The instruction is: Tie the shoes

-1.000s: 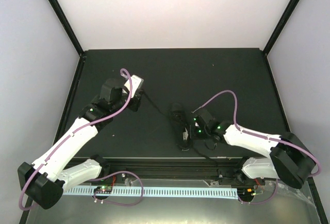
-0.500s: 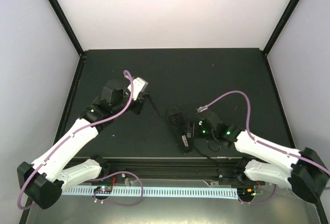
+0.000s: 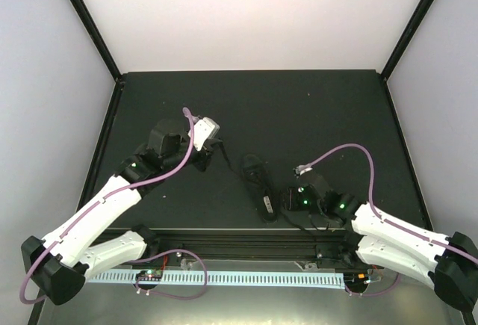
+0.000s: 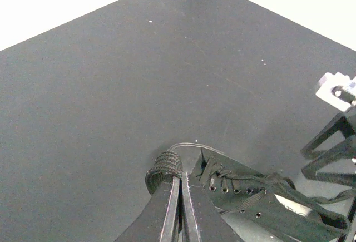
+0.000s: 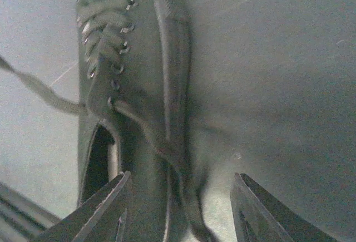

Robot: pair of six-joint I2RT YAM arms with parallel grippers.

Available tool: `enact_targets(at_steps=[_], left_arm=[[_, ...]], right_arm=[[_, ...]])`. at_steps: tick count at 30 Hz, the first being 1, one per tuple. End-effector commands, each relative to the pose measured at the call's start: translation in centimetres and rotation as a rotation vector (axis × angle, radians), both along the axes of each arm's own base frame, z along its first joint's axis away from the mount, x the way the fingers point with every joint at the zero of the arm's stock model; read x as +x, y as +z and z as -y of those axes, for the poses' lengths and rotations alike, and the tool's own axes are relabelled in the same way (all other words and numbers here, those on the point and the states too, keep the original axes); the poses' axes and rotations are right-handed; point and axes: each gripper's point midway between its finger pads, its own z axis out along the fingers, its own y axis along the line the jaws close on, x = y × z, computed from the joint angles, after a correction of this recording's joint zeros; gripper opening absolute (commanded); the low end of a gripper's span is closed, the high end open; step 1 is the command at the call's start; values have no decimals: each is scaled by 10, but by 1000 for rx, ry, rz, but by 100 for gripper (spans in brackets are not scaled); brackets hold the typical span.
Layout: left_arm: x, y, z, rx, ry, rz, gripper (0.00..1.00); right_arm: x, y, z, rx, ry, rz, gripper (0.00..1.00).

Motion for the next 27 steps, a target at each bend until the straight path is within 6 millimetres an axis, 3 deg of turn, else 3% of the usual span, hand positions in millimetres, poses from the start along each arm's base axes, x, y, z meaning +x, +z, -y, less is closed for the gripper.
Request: enact_targets(at_steps=[1,13,16,19,23,27], left_arm=[[-4,17,3,-29,-25,65,1],[0,12,-1,0,4,74,2],[1,11,-1,3,7,72,2],[2,11,-1,4,9,70,1],[2,11,-3,7,18,72,2],[5,13,-7,11,48,84,2]], right_arm=[[-7,16,-38,167,168,42,49],[7,12,-62,96,255,34,32],[9,6,-63,84,250,28,30],[12,3,-60,64,229,31,21],[15,10,-57,73,200,52,4],[15,28,-49,91,171,92,2]])
